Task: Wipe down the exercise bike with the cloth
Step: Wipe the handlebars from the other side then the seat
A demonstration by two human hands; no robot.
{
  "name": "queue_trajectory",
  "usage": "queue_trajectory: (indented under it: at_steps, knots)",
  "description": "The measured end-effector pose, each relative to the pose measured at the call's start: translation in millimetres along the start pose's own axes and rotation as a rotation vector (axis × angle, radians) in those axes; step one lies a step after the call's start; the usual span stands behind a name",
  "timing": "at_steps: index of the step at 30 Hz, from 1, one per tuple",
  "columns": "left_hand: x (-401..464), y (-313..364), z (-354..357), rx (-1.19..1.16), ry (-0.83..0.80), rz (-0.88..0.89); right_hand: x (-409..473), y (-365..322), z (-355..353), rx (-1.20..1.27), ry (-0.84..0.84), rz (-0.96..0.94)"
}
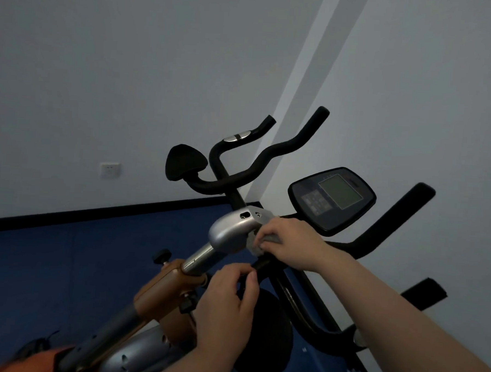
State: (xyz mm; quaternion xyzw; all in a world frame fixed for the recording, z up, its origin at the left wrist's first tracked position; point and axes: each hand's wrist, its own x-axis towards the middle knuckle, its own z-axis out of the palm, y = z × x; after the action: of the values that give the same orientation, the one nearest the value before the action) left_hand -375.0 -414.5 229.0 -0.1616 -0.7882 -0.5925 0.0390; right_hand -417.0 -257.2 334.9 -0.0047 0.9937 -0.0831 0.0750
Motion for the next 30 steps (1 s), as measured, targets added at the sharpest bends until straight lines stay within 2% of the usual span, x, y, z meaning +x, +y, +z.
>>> queue_trajectory:
  at_steps: [2,4,5,8,10,12,15,18,20,23,26,28,30]
  knots:
    - [0,0,0,0.006,0.0,0.009,-9,1,-7,0.038,-0.075,-0.052]
    - [0,0,-1,0.009,0.002,0.011,-25,5,-15,0.063,-0.055,-0.108]
    - [0,-1,-1,0.005,0.004,0.017,-36,9,-17,0.085,0.022,-0.111]
    - [1,-1,-2,-0.019,0.019,0.041,-75,15,4,0.213,0.409,-0.027]
    - [1,-1,-2,-0.039,0.014,0.034,-93,6,34,0.307,0.503,0.086]
    - [1,0,-1,-0.063,-0.002,0.017,-104,-3,56,0.406,0.425,0.135]
    - [1,-1,-1,-0.087,-0.012,0.018,-128,6,52,0.246,0.198,0.099]
    - [0,-1,-1,-0.108,-0.02,0.03,-156,19,39,0.282,0.025,0.091]
    - [0,-1,0,-0.113,-0.015,0.02,-157,17,41,0.302,0.064,0.1]
    - [0,-1,1,-0.103,-0.019,0.018,-135,6,51,0.387,0.275,0.161]
    - [0,-1,0,-0.094,-0.017,0.043,-109,-2,58,0.447,0.408,0.245]
    - [-1,-2,0,-0.086,-0.025,0.043,-107,-2,58,0.479,0.438,0.289]
    - [-1,-4,1,-0.081,-0.029,0.041,-121,3,58,0.442,0.38,0.269]
